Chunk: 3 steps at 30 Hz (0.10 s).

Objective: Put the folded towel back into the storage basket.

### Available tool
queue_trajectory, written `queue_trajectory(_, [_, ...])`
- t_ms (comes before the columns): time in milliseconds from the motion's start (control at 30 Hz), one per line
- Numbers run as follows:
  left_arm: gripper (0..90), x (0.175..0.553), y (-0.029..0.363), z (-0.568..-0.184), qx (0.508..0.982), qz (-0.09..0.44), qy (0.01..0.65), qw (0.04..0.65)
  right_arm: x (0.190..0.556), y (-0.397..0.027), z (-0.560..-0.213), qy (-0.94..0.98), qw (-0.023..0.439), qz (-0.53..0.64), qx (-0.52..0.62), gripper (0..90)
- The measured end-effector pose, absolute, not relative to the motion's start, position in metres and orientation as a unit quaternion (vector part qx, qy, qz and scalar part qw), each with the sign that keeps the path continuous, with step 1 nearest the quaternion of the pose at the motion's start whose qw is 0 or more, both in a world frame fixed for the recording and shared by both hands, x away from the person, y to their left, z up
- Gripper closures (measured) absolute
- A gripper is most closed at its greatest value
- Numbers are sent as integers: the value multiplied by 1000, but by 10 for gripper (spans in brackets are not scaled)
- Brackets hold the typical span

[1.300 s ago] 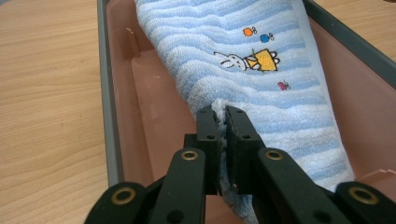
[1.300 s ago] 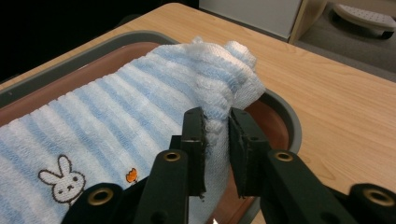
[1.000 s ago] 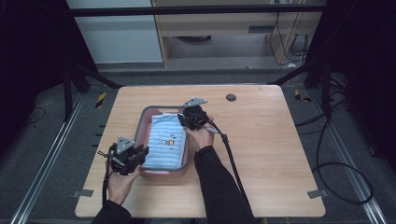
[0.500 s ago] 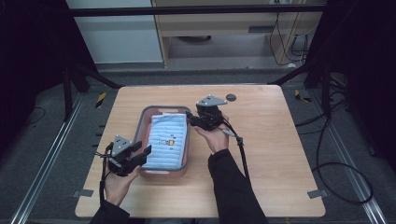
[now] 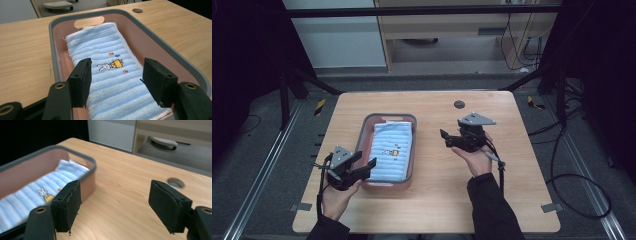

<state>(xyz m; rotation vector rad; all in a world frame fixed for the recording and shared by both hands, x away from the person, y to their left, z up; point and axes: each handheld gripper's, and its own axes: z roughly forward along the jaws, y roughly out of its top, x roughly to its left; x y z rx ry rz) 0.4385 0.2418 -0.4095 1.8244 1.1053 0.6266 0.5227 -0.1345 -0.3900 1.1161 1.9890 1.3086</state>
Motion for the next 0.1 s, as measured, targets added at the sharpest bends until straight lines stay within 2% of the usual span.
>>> queue_trajectory(100, [374,439,242,-410,738,253,442,443,515,-153,-396,727,255,479,421,253])
